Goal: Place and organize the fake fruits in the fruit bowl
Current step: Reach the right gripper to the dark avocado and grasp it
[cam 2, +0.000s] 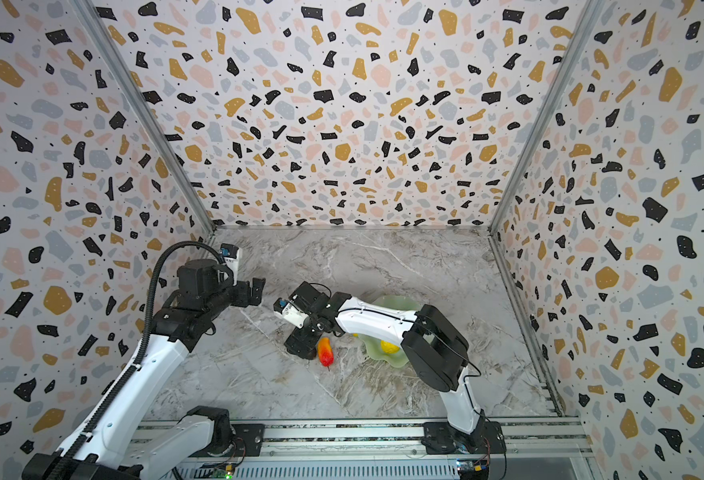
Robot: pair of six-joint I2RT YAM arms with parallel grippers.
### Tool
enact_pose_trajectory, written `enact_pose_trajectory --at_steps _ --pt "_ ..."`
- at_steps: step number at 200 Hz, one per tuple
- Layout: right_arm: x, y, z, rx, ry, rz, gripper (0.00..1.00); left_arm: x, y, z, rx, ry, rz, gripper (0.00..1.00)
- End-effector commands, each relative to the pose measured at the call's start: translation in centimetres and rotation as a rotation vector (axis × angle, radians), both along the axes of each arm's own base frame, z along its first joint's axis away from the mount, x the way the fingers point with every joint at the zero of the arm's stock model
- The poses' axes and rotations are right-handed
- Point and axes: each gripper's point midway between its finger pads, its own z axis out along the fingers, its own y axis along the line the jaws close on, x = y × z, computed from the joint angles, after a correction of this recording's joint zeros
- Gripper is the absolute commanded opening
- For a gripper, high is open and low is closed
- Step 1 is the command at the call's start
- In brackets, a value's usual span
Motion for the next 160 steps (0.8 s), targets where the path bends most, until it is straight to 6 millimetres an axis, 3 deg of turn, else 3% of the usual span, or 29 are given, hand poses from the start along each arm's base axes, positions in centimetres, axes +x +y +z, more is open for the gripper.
enact_pose_trajectory --at_steps 1,48,74,110,137,160 --pt "0.5 1.2 -0.4 0.015 0.047 -0.076 0.97 0.2 0.3 0.6 0.0 -0.024 0.011 1.0" --pt "0.9 1.2 -2.2 -0.035 0.064 -0.109 0.84 0.1 0.3 0.6 0.001 -0.026 0.011 1.0" --pt "1.0 1.1 -1.9 -0.03 0.051 -0.117 0.67 0.1 0.3 0.7 0.001 -0.03 0.011 1.0" --pt "1.9 1.0 1.1 0.033 0.024 -0.129 0.29 0.1 0.3 0.7 0.002 -0.029 0.009 1.0" --pt "3.4 -0.1 4.5 0.105 0.034 -0.154 0.25 0.1 0.3 0.9 -0.001 -0.034 0.009 1.0" --pt "5.6 -2.7 9.1 0.203 0.017 -0.213 0.24 0.0 0.3 0.9 0.001 -0.035 0.012 1.0"
